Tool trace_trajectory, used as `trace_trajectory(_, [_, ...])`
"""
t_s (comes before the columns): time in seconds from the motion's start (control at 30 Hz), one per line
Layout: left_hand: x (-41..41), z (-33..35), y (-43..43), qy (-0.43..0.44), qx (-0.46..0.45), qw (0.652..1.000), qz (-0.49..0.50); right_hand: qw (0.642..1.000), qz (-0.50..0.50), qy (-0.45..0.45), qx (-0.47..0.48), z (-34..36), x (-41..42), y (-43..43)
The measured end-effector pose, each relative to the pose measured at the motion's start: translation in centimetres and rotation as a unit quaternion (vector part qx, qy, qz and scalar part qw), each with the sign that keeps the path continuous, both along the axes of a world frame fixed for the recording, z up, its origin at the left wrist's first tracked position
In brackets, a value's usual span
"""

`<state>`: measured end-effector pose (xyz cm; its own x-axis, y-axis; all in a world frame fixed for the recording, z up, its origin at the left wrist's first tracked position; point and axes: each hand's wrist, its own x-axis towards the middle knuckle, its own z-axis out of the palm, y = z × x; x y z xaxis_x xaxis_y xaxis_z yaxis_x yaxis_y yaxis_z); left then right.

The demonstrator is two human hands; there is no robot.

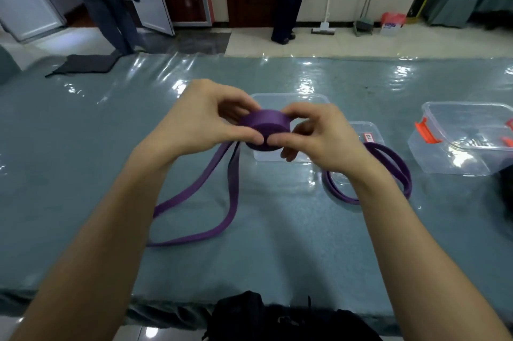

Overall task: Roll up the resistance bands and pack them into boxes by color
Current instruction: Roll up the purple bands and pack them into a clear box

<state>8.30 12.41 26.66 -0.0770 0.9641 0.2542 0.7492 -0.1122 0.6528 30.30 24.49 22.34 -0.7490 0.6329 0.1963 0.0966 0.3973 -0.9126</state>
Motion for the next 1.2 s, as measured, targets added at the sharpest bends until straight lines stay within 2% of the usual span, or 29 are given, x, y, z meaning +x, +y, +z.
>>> trace_trajectory(0.07, [-0.8,-0.7,-0.6,-0.127,0.042,0.991,0.01,0.989,0.004,0.123,-0.083,0.0,-0.1,0.2])
trace_trajectory(0.17, [-1.0,-1.5,-0.6,-0.245,0.116,0.962,0.029,0.966,0.02,0.216,-0.144,0.1,-1.5,0.0])
trace_trajectory(0.37, [-3.8,1.4,1.5,-0.262,0.136,0.955,0.013,0.938,0.019,0.27,-0.216,2.1,-5.2,-0.1])
trace_trajectory(0.5, [-4.3,0.0,1.5,-0.304,0.125,0.944,0.016,0.915,0.046,0.301,-0.263,1.7,-6.6,-1.1])
trace_trajectory(0.53, [-4.2,-0.6,1.3,-0.316,0.124,0.941,0.018,0.919,0.05,0.292,-0.261,1.1,-6.4,-1.4])
trace_trajectory(0.6, [-3.8,-2.0,0.5,-0.313,0.114,0.942,0.026,0.952,0.043,0.221,-0.206,-0.1,-5.1,-1.7])
trace_trajectory(0.67, [-3.3,-3.1,-0.7,-0.274,0.079,0.958,0.036,0.991,0.012,0.092,-0.099,-0.7,-3.1,-1.3])
trace_trajectory(0.7, [-3.0,-3.4,-1.1,-0.24,0.049,0.969,0.038,0.998,-0.007,0.03,-0.051,-0.6,-2.2,-1.1])
trace_trajectory(0.77, [-2.3,-3.2,-1.5,-0.137,-0.016,0.989,0.044,0.996,-0.029,-0.077,0.034,0.0,-1.3,-0.9])
trace_trajectory(0.83, [-1.7,-1.8,-1.4,0.016,-0.057,0.998,0.037,0.98,-0.017,-0.158,0.12,0.4,-1.7,-1.2])
trace_trajectory(0.87, [-1.3,-0.9,-1.1,0.108,-0.064,0.992,0.025,0.972,-0.012,-0.179,0.152,0.4,-2.1,-1.5])
trace_trajectory(0.93, [-0.2,0.7,-0.5,0.285,-0.057,0.957,0.006,0.957,-0.016,-0.205,0.205,0.0,-2.8,-2.1])
trace_trajectory(1.0, [0.5,1.5,-0.1,0.375,-0.035,0.927,0.005,0.955,-0.035,-0.196,0.222,-0.6,-2.9,-2.4])
trace_trajectory(1.03, [0.5,1.6,0.0,0.376,-0.027,0.926,0.004,0.961,-0.048,-0.17,0.213,-0.8,-2.6,-2.3])
trace_trajectory(1.07, [0.3,1.6,-0.1,0.335,-0.021,0.942,0.001,0.971,-0.058,-0.137,0.188,-1.0,-2.1,-2.2])
trace_trajectory(1.13, [-0.4,1.0,-0.5,0.147,-0.017,0.989,-0.01,0.992,-0.055,-0.061,0.1,-1.2,-1.2,-2.1])
trace_trajectory(1.2, [-1.2,-0.2,-1.0,-0.03,-0.01,0.999,-0.026,0.999,-0.045,0.008,0.015,-1.2,-0.5,-2.0])
